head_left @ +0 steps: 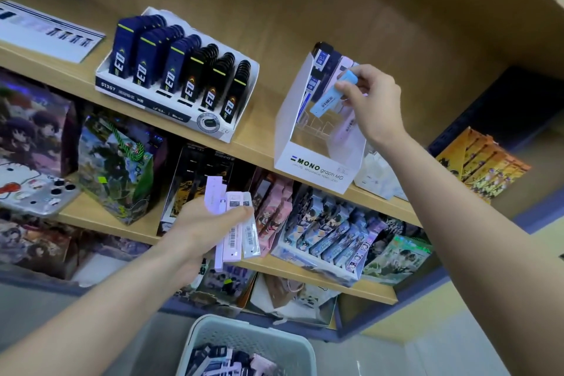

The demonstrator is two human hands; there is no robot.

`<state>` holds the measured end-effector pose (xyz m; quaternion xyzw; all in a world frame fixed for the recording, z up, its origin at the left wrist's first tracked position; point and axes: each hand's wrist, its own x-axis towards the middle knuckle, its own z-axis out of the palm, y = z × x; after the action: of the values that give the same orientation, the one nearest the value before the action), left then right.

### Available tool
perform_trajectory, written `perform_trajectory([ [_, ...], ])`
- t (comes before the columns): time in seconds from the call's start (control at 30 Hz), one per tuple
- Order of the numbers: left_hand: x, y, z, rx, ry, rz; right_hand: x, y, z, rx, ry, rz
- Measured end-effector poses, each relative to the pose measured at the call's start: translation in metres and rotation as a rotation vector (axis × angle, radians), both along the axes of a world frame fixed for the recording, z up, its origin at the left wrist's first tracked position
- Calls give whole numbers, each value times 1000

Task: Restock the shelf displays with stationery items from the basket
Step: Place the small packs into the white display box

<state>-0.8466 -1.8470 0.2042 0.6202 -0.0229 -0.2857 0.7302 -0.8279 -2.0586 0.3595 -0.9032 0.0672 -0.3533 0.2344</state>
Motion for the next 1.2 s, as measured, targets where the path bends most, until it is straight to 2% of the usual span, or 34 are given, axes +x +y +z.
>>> perform_trajectory([
  [0.23,0,1,1,-9,12,2,4,1,-7,72,-24,58],
  [0.47,1,0,-1,-17,13,12,10,3,-11,-74,88,55],
  [0.53,1,0,0,-28,11,14,13,3,-11,-119,89,14],
  [0.7,0,0,1,-47,10,9,14,-3,-16,39,25,-74],
  [0.87,0,2,1,-57,10,5,14,1,-20,-93,72,-124],
  [1.0,1,3,0,-67,17,12,-17,30,-38,-56,-138,-85],
  [1.07,1,4,0,-68,14,1,-44,48,-56,5,-50,2],
  [1.2,0,3,-1,-58,-29,-53,-78,69,-96,169,480,66],
])
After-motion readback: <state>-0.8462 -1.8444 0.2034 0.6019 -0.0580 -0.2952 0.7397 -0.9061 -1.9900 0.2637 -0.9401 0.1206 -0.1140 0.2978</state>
